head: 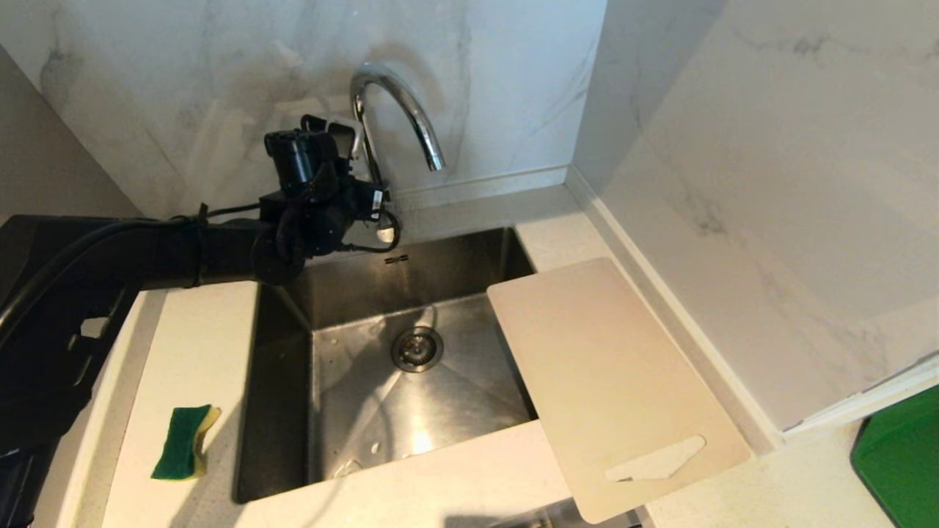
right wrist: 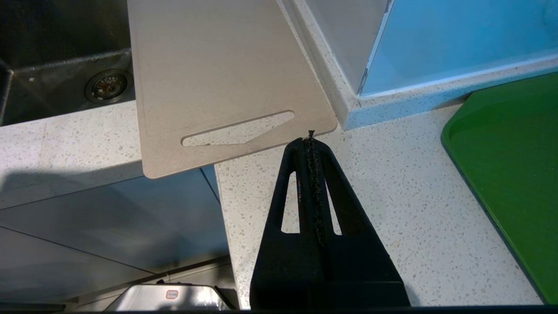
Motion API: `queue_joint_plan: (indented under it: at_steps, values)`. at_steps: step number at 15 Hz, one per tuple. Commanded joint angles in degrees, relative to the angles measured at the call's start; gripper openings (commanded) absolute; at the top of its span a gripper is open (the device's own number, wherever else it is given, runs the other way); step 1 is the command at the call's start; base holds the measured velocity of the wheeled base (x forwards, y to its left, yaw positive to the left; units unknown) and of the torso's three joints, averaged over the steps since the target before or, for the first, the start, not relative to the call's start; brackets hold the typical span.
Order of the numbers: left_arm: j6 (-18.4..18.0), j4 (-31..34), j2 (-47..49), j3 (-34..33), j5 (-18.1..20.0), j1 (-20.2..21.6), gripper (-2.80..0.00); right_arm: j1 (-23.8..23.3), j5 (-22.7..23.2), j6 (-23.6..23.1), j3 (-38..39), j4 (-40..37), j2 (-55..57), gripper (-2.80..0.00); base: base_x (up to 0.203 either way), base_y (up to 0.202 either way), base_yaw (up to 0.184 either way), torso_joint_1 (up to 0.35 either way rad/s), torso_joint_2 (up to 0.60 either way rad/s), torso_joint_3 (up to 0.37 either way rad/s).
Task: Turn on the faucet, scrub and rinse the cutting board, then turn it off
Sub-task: Turn on the tap
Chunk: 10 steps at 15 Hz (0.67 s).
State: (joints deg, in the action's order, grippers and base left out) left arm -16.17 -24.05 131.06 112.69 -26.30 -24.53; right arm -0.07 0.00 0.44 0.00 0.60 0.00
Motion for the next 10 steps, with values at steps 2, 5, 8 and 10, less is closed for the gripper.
queue_joint_plan:
  at_steps: [2,5,8,10]
  values:
    - [0.1,0.1,-0.1,-0.7,-1.7,0.1,0.00,0.0,0.0,0.0,0.0,0.0,0.0,-2.80,0.000,0.000,0.000,0.000,0.00,0.000]
    - [1.5,3.3,-0.1,-0.8,-4.2,0.1,0.00,0.1,0.0,0.0,0.0,0.0,0.0,-2.80,0.000,0.000,0.000,0.000,0.00,0.000]
    - [6.9,6.2,-0.2,-0.8,-3.8,0.0,0.00,0.1,0.0,0.0,0.0,0.0,0.0,-2.80,0.000,0.000,0.000,0.000,0.00,0.000]
    - [11.1,7.6,-0.2,-0.7,-3.7,0.0,0.00,0.0,0.0,0.0,0.0,0.0,0.0,-2.80,0.000,0.000,0.000,0.000,0.00,0.000]
